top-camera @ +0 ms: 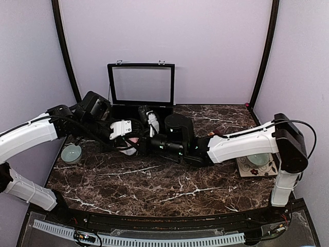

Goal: Roll the socks
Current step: Adjust the sock.

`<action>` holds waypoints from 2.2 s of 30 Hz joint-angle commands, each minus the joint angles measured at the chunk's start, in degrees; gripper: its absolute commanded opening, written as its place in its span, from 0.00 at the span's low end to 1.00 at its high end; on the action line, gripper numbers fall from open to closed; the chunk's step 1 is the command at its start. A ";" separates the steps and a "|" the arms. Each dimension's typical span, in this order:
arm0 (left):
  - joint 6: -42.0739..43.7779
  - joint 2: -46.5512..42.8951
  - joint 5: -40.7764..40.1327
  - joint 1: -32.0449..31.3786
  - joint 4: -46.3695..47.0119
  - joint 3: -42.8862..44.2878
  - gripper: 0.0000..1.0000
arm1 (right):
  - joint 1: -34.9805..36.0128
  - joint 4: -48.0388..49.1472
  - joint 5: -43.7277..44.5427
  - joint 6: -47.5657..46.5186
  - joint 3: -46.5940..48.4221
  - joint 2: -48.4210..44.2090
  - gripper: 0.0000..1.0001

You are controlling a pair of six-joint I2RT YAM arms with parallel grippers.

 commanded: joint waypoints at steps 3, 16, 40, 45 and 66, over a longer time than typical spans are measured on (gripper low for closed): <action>0.11 0.53 2.76 -0.30 3.49 1.41 0.00 | 1.65 13.44 -7.95 0.28 -1.53 -2.77 0.33; 1.66 3.70 45.68 1.83 -21.97 17.70 0.00 | -1.09 0.94 -32.48 -16.22 -3.15 -11.79 0.35; 2.31 1.12 42.66 3.58 -21.93 13.70 0.65 | -0.34 -18.08 -2.41 -31.17 3.42 -11.59 0.00; 7.56 -0.28 30.57 3.55 -21.75 12.11 0.66 | -0.09 -21.63 -2.63 -35.70 3.39 -11.63 0.00; -7.46 -2.05 17.94 4.11 -3.77 8.21 0.84 | 3.98 -4.78 16.64 -29.08 1.68 -10.12 0.00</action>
